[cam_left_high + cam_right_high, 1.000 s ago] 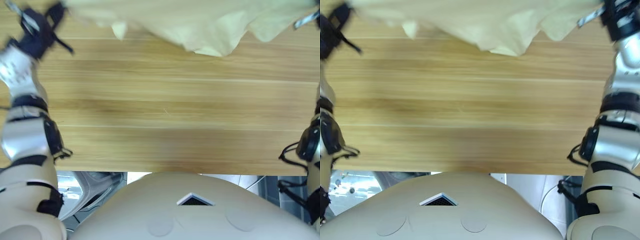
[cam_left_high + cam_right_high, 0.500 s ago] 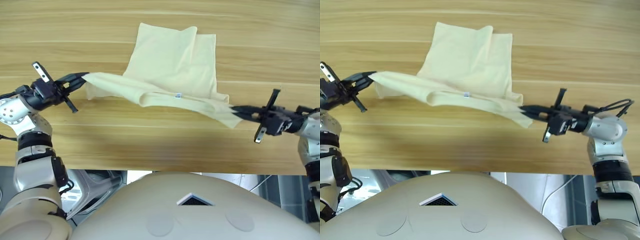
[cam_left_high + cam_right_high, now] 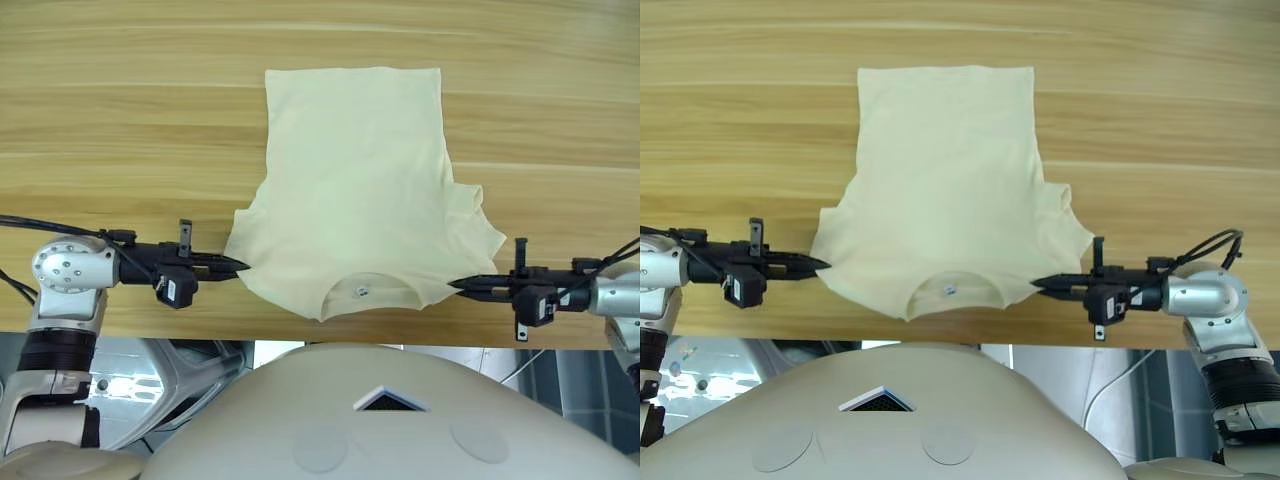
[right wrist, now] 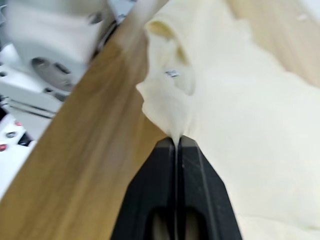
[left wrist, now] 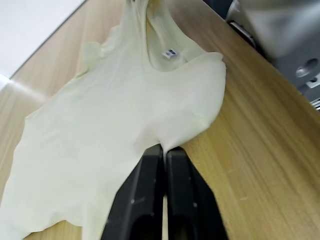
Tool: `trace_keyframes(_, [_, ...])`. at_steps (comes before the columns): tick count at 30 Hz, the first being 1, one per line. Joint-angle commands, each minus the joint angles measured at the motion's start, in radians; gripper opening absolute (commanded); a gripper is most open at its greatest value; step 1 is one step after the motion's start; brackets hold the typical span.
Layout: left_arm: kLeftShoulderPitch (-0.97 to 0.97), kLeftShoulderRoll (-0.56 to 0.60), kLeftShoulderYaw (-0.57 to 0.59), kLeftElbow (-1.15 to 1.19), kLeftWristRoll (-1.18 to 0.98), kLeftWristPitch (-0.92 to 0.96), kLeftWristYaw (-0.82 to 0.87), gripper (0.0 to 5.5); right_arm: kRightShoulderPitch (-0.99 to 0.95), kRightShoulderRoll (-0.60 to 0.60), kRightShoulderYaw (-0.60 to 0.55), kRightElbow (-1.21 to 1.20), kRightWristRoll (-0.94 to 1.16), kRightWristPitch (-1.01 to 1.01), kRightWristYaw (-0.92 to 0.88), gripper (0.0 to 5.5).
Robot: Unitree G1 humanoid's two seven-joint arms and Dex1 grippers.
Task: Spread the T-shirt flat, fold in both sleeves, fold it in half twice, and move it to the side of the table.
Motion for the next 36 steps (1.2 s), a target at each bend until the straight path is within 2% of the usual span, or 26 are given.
trace_keyframes(1, [-0.009, 0.046, -0.034, -0.001, 0.096, 0.024, 0.056, 0.02, -0.022, 0.007, 0.039, 0.03, -0.192, 0.048, -0.052, 0.0])
trace_keyframes(2, [-0.01, 0.054, -0.041, 0.0, 0.109, 0.029, 0.067, 0.02, -0.029, 0.013, 0.048, 0.044, -0.242, 0.054, -0.07, 0.0])
trace_keyframes(7, [-0.024, 0.093, -0.061, 0.022, 0.146, 0.038, 0.123, 0.83, -0.033, 0.005, 0.102, 0.069, -0.316, 0.066, -0.098, 0.0])
trace_keyframes(17, [-0.074, 0.119, -0.087, 0.097, 0.135, 0.037, 0.206, 2.47, 0.017, -0.051, 0.128, -0.039, -0.16, 0.085, -0.079, 0.0])
trace_keyframes(24, [-0.043, 0.124, -0.097, 0.044, -0.02, 0.041, 0.19, 3.52, 0.071, -0.109, 0.1, -0.133, -0.006, 0.055, -0.045, 0.0])
trace_keyframes(34, [0.012, 0.153, -0.084, 0.072, 0.016, -0.001, 0.238, 5.0, 0.033, -0.065, 0.079, -0.087, -0.084, 0.096, -0.09, 0.0])
trace_keyframes(36, [0.016, 0.155, -0.085, 0.067, 0.011, -0.001, 0.243, 5.29, 0.024, -0.056, 0.082, -0.083, -0.097, 0.105, -0.095, 0.42])
